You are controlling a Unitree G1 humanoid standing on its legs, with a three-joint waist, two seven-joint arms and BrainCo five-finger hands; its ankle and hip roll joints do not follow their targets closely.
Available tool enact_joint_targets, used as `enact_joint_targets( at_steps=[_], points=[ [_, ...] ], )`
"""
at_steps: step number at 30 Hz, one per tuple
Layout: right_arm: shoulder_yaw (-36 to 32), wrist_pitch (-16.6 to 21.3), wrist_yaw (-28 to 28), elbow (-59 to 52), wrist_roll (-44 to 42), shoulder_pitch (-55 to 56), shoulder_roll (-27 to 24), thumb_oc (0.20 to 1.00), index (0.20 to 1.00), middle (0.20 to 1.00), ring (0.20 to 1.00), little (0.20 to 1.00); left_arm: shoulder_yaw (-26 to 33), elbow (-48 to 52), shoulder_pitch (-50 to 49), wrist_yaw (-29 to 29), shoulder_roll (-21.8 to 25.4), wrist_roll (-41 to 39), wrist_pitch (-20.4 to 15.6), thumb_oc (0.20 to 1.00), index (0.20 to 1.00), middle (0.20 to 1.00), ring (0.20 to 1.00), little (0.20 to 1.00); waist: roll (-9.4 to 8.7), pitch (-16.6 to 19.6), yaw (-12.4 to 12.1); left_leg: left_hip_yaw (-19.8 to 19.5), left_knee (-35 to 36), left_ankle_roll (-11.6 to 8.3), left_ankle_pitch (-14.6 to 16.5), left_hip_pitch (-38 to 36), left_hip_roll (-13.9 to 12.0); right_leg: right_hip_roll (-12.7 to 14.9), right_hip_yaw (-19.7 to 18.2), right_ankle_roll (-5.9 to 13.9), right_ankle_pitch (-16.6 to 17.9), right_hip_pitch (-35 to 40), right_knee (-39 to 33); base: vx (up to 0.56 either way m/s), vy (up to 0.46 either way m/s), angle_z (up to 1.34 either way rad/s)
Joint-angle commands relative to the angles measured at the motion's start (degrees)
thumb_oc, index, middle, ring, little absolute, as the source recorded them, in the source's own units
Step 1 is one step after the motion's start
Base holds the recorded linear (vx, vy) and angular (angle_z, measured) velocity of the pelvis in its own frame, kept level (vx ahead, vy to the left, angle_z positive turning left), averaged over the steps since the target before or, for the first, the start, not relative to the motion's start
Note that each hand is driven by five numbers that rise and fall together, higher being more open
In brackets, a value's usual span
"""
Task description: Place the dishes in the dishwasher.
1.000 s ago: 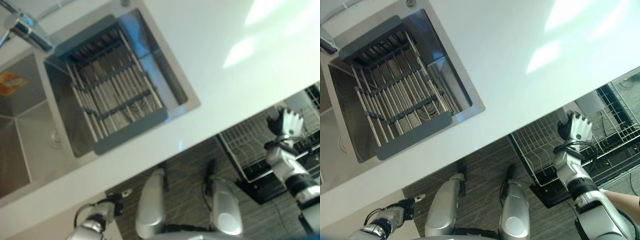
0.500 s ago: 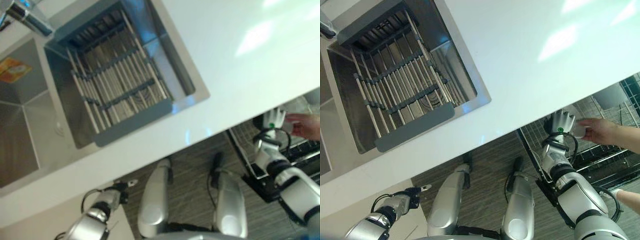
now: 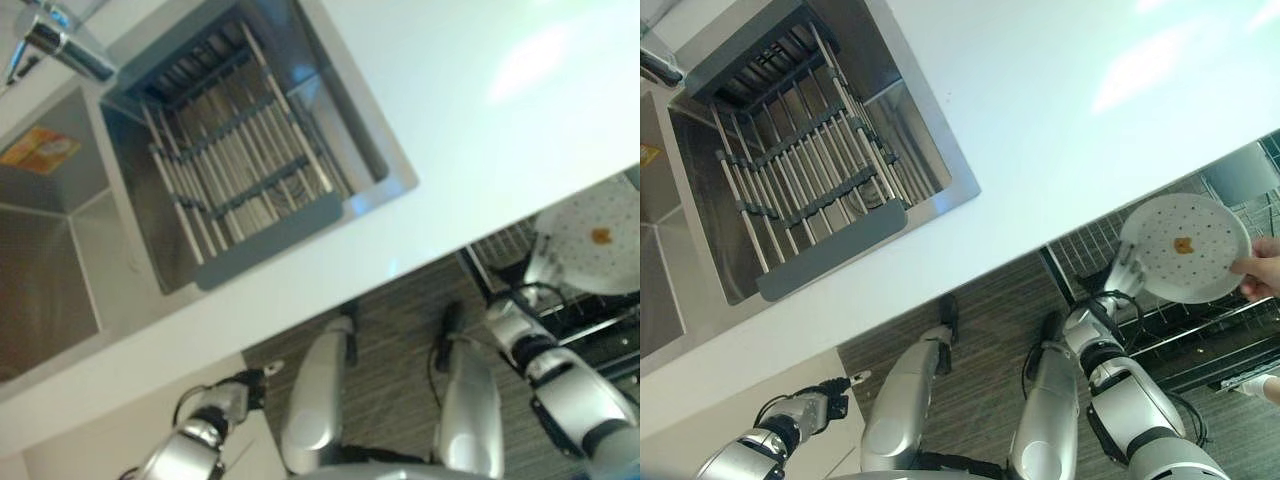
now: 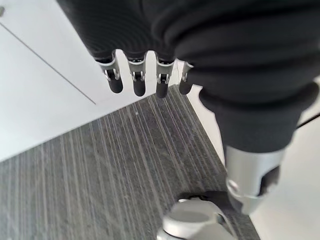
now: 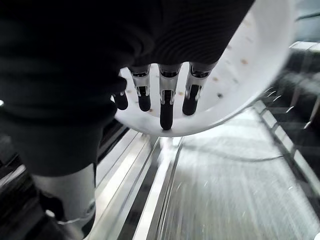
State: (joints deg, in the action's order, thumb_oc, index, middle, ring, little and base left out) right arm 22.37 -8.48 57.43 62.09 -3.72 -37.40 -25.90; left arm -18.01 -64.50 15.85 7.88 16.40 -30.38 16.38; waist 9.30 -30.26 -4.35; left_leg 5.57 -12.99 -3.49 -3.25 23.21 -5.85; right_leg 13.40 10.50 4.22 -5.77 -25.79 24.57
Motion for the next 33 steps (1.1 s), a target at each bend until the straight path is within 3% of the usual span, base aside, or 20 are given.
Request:
enact_joint_targets(
  at_steps=[1, 7, 15, 17, 18, 22, 24, 25, 27, 31, 33],
  points=[
    [0.29, 12.91, -1.94, -9.55, -12.74, 2.53, 5.49, 1.000, 1.000, 1.000, 1.000, 1.000, -1.24, -0.55, -3.36, 2.57, -0.28, -1.45, 0.40, 1.000, 1.000, 1.000, 1.000, 1.000, -0.36, 0.47, 0.10, -5.62, 1.79, -1.02, 0.89, -0.93, 2.32, -3.73, -0.30, -2.35, -2.26, 4.27, -1.38, 0.01, 0.059, -0.04],
    [0.68, 12.83, 3.36, -28.12, -7.54, 10.69, 4.92, 1.000, 1.000, 1.000, 1.000, 1.000, 1.03, 0.47, -6.77, 3.93, -1.02, -1.82, -0.16, 1.000, 1.000, 1.000, 1.000, 1.000, -1.56, 1.00, 3.18, -3.06, 7.26, -1.37, -0.26, -5.77, 1.22, -5.28, -1.81, -1.98, -1.74, 7.68, -4.91, 0.01, 0.063, -0.10],
    [-1.50, 16.19, 0.77, -39.19, -2.50, 22.64, 2.92, 1.000, 1.000, 1.000, 1.000, 1.000, 4.28, -1.65, -11.71, 3.84, -2.34, -0.60, -3.00, 1.000, 1.000, 1.000, 1.000, 1.000, -4.32, 6.33, 5.69, -1.51, 11.17, -1.79, 0.03, -12.28, -0.03, -6.74, -2.84, -1.72, -1.12, 14.77, -11.03, 0.06, 0.007, -0.14],
    [-1.46, 16.51, -1.30, -40.89, 0.06, 24.93, 2.14, 1.000, 1.000, 1.000, 1.000, 1.000, 5.54, -2.65, -14.30, 4.02, -3.89, -0.38, -4.20, 1.000, 1.000, 1.000, 1.000, 1.000, -5.91, 7.59, 5.59, -3.69, 4.48, -0.53, 4.56, -12.62, 3.17, -5.93, -4.38, -1.77, -0.33, 17.01, -12.39, 0.14, 0.123, -0.48],
    [-1.17, 16.47, -2.40, -42.27, 0.44, 26.38, 1.33, 1.000, 1.000, 1.000, 1.000, 1.000, 6.37, -2.84, -15.47, 4.12, -4.85, 0.69, -4.08, 1.000, 1.000, 1.000, 1.000, 1.000, -6.82, 8.72, 6.06, -1.85, 0.13, 0.11, 7.52, -12.39, 4.62, -5.53, -4.75, -1.73, 0.58, 18.09, -13.39, 0.16, 0.188, -0.96],
    [-2.34, 17.82, -4.54, -44.47, -0.24, 30.37, 1.67, 1.000, 1.000, 1.000, 1.000, 1.000, 6.50, -3.69, -18.75, 4.58, -5.52, 3.07, -2.82, 1.000, 1.000, 1.000, 1.000, 1.000, -7.70, 12.80, 7.27, 0.84, 3.83, 2.19, 8.62, -17.28, 5.29, -4.98, -5.89, 1.05, 3.13, 20.32, -16.26, 0.17, 0.298, -0.46],
    [-2.51, 18.13, -5.13, -44.78, 0.06, 30.96, 2.00, 1.000, 1.000, 1.000, 1.000, 1.000, 6.86, -3.88, -18.93, 4.86, -5.64, 3.17, -2.50, 1.000, 1.000, 1.000, 1.000, 1.000, -7.92, 13.36, 7.32, 0.95, 4.37, 2.68, 8.92, -17.94, 5.65, -4.77, -6.28, 1.68, 3.75, 20.44, -16.85, 0.08, 0.176, -0.39],
    [-2.42, 17.91, -6.57, -46.69, 0.65, 32.33, 2.49, 1.000, 1.000, 1.000, 1.000, 1.000, 7.46, -4.13, -19.29, 5.23, -5.42, 3.96, -1.73, 1.000, 1.000, 1.000, 1.000, 1.000, -8.56, 14.81, 7.27, 2.06, 5.45, 3.69, 9.61, -19.44, 6.41, -4.21, -6.97, 3.22, 5.39, 20.65, -18.20, 0.08, 0.163, -0.47],
    [-1.99, 17.94, -6.47, -47.59, 0.57, 32.84, 2.63, 1.000, 1.000, 1.000, 1.000, 1.000, 7.68, -4.45, -19.19, 5.26, -5.07, 4.68, -0.66, 1.000, 1.000, 1.000, 1.000, 1.000, -9.27, 16.23, 6.82, 2.34, 6.14, 4.23, 9.99, -20.26, 6.87, -4.06, -7.23, 4.14, 6.28, 21.15, -19.33, 0.08, 0.110, -0.43],
    [-1.04, 18.20, -7.68, -47.97, 0.16, 32.52, 3.67, 1.000, 1.000, 1.000, 1.000, 1.000, 8.09, -5.26, -19.58, 6.00, -4.73, 4.02, -0.15, 1.000, 1.000, 1.000, 1.000, 1.000, -9.99, 18.34, 5.27, 2.53, 6.89, 5.11, 10.10, -21.00, 6.56, -4.19, -5.86, 4.52, 5.32, 21.88, -17.73, 0.01, -0.037, -0.27],
    [-0.60, 18.89, -7.70, -48.02, -0.31, 32.65, 3.94, 1.000, 1.000, 1.000, 1.000, 1.000, 8.45, -5.83, -19.46, 6.34, -4.33, 4.55, -0.12, 1.000, 1.000, 1.000, 1.000, 1.000, -10.41, 19.38, 4.22, 2.42, 6.53, 5.43, 10.15, -20.45, 6.15, -2.70, -5.25, 4.37, 5.49, 23.62, -15.88, -0.04, -0.144, -0.01]
  ],
)
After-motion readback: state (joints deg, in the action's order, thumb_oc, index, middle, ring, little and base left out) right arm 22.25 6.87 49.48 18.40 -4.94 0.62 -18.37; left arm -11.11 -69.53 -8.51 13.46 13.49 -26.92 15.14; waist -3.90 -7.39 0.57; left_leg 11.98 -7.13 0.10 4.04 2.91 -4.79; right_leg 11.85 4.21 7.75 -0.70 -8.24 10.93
